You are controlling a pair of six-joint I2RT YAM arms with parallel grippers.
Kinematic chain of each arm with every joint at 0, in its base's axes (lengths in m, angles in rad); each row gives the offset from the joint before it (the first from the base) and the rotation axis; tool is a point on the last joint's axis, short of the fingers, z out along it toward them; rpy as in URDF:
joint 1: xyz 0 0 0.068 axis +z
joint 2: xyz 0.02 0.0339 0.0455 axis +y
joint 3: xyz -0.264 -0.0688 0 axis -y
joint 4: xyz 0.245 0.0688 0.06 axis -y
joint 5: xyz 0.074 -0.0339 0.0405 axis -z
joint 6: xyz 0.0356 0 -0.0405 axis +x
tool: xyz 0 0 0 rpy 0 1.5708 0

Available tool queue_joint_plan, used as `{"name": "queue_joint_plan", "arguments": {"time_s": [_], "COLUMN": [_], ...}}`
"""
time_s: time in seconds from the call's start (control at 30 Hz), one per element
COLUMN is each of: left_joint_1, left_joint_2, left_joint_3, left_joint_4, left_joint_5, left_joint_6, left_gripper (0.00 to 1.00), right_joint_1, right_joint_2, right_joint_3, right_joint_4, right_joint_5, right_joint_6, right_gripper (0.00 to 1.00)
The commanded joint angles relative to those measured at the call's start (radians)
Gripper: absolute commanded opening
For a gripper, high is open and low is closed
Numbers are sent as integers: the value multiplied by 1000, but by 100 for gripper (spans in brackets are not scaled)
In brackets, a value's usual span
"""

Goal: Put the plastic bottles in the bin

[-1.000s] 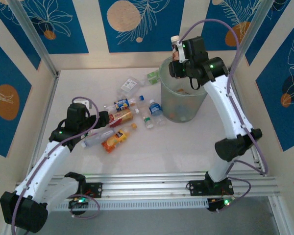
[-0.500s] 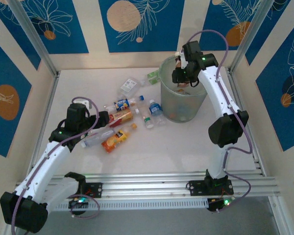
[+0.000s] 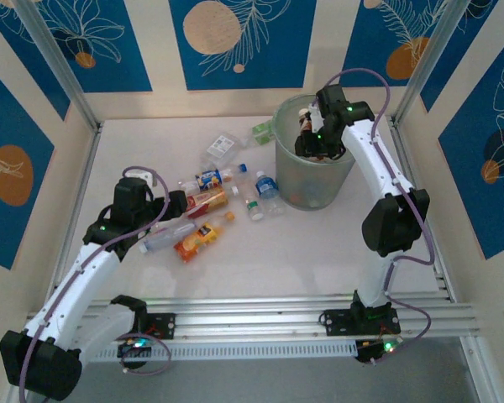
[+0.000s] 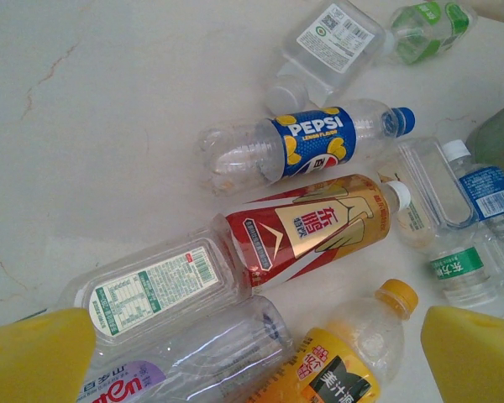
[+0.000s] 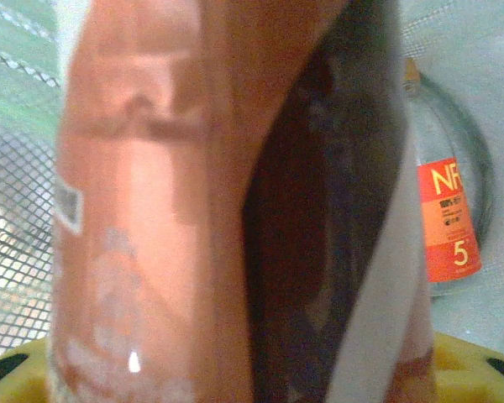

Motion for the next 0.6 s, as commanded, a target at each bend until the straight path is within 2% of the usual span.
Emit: {"name": "queue_joint_plan", "arguments": {"time_s": [0.0, 0.17, 0.57], "left_joint_1": [-9, -10, -10], "left_joint_2": [-6, -3, 1], "left_joint_3": [-3, -3, -4], "left_joint_4": [4, 4, 6], "left_joint_5": [-20, -22, -28], "left_joint_6": [-6, -6, -3], "left_gripper": [100, 100, 99], "right_joint_1": [-4, 4, 52], "right_joint_2": [-6, 33, 141], "right_joint_3": [-10, 7, 45], "right_joint_4": [-21, -37, -76], "right_joint_5": [-52, -48, 56], "right_joint_6": [-3, -7, -27], "right_gripper": [45, 45, 48]}}
